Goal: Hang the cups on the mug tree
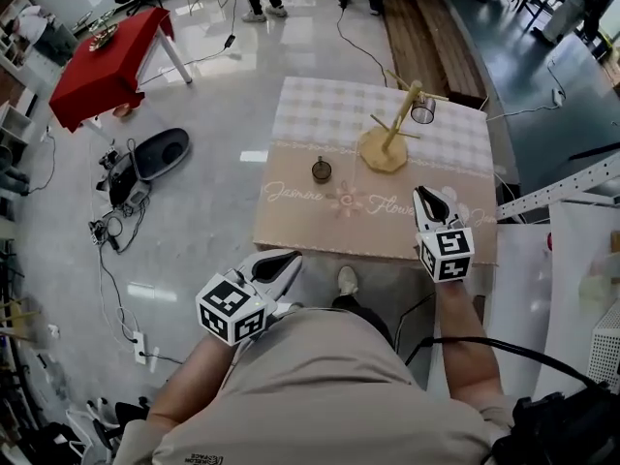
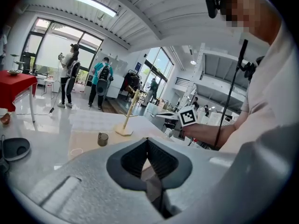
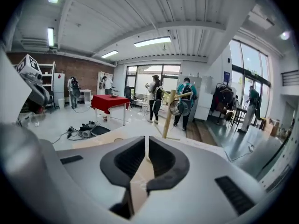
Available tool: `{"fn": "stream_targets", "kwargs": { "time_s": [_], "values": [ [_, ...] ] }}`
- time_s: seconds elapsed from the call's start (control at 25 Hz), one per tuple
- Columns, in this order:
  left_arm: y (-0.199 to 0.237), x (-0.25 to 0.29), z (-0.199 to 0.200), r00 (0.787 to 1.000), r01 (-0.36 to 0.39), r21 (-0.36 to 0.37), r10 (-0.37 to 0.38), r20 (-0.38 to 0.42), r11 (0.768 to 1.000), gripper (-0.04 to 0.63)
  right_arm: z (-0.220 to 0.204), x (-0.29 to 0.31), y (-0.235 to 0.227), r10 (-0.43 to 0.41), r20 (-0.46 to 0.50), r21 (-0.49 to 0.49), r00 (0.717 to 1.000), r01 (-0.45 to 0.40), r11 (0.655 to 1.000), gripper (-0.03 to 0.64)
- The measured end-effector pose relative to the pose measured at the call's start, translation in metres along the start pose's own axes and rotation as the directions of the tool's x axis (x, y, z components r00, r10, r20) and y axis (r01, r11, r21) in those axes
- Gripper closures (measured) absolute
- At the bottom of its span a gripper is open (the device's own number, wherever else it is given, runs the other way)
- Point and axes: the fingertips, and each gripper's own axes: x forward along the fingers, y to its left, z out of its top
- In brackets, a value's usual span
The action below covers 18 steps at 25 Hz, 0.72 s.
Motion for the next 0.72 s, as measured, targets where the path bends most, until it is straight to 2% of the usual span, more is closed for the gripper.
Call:
{"fn": "stream_targets", "kwargs": {
  "time_s": [0.24,0.4,0.72],
  "values": [
    [-0.016,-0.008,-0.011,0.996,0.091,0.022,-0.091,-0.018,0.996,0.591,-0.02,-0.052,0.069,0.098,-0.013,0.11,0.995,-0.096,0.989,0.598],
    [-0.022,-0.02,-0.025,0.991,0.128,0.028,-0.127,-0.044,0.991,0.591,-0.027,-0.085,0.11,0.12,-0.007,0.167,0.993,-0.117,0.979,0.601],
    [-0.032,-0.043,-0.043,0.984,0.167,0.04,-0.165,-0.062,0.985,0.591,-0.034,-0.13,0.166,0.15,-0.008,0.199,0.989,-0.146,0.969,0.603]
  ]
}}
